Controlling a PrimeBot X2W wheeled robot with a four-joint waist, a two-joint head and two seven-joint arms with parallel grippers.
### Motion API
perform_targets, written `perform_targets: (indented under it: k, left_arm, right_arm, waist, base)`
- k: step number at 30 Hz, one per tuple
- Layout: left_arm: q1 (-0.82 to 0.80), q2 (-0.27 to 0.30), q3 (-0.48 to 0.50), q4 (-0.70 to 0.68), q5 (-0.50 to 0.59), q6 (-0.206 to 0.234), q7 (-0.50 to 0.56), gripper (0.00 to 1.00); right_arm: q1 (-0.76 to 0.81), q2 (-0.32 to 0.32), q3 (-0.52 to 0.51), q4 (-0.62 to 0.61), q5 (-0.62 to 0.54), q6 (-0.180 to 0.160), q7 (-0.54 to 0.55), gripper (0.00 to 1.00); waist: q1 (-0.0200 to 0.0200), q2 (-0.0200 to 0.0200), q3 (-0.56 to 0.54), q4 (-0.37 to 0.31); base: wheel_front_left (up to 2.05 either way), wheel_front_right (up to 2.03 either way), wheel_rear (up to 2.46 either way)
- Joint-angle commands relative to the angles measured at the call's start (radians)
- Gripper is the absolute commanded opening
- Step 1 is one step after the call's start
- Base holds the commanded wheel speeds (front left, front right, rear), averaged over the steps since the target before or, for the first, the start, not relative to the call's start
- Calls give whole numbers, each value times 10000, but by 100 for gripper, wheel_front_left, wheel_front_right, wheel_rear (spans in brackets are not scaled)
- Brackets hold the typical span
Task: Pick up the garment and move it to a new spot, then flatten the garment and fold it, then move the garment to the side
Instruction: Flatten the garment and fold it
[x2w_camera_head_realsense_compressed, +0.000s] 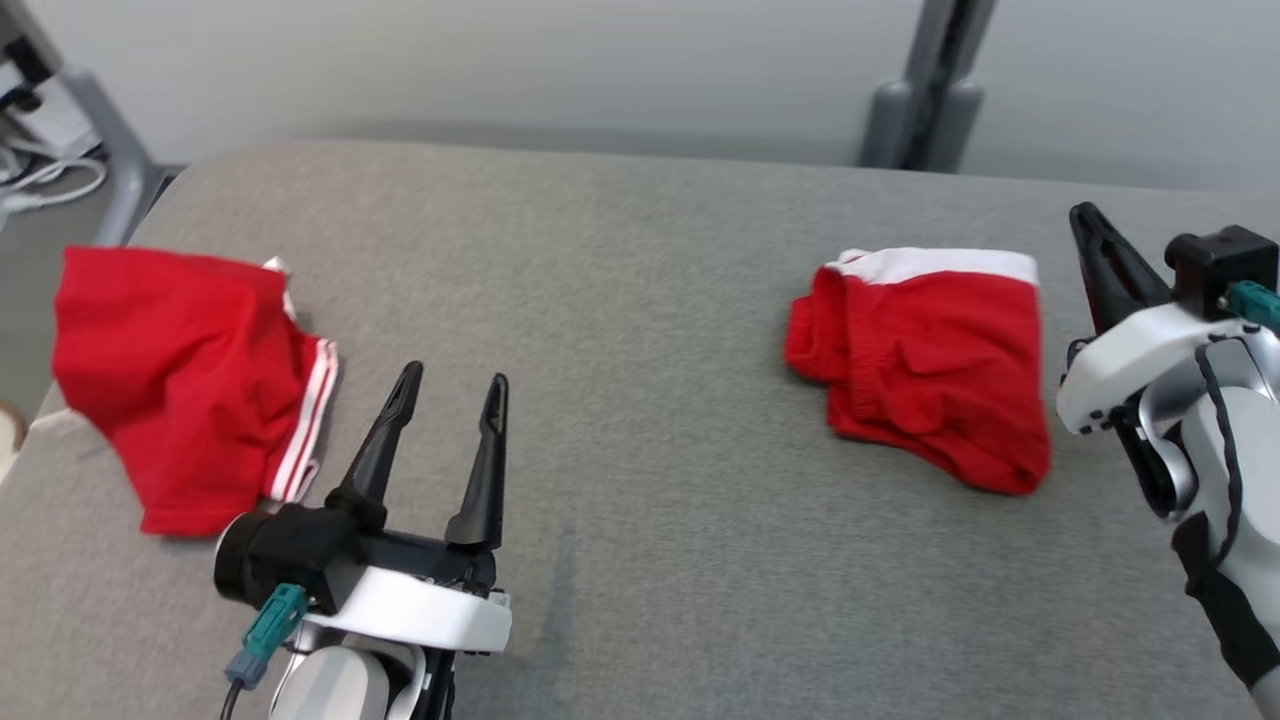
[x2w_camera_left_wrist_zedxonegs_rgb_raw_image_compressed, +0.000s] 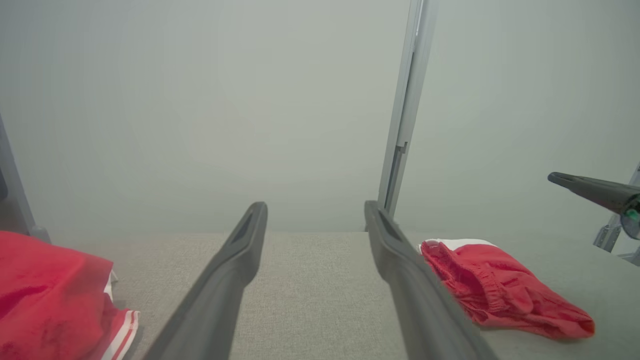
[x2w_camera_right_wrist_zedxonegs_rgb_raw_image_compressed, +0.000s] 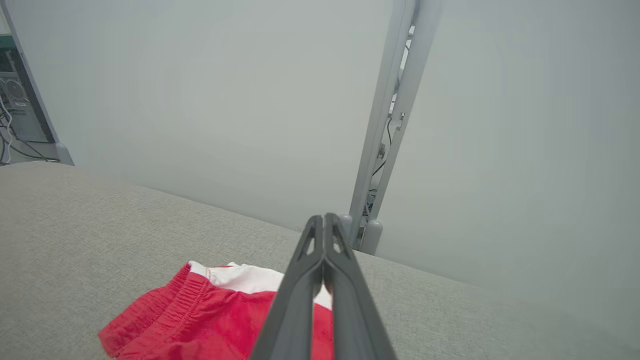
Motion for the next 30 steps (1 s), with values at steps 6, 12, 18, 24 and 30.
perform_targets:
  k: [6,12,18,24,30]
  left_arm:
    - [379,30,371,-95,25,136,-9,100]
    - [643,32,632,-143,93,55,-9,100]
    - [962,30,790,-27,43,-11,-9,100]
    - [1179,32,887,110,233,-23,-9,100]
    - [1337,30,904,91,284,60,-9,100]
  right_arm:
    - [1329,-95,-947,-1569,-800,-2,-221,0]
    - [3172,346,-2378,-3692,-1555,-1,-213,0]
    - [4706,1102,-3386,-5100,-2205,-1,-204,0]
    - [5446,1605,-3983,-5566,-2649,-1,-205,80]
    - [5718,1908,-4265,-5695,-2768,-1,-205,100]
  waist:
    - [0,0,-780,-965]
    - [0,0,-961,-1379]
    - [0,0,-1028,-1666]
    - [0,0,-1061,-1791]
    - [0,0,-1026,-1852]
  base:
    - [0,0,0]
    - [0,0,0]
    - [0,0,0]
    - [0,0,0]
    - [0,0,0]
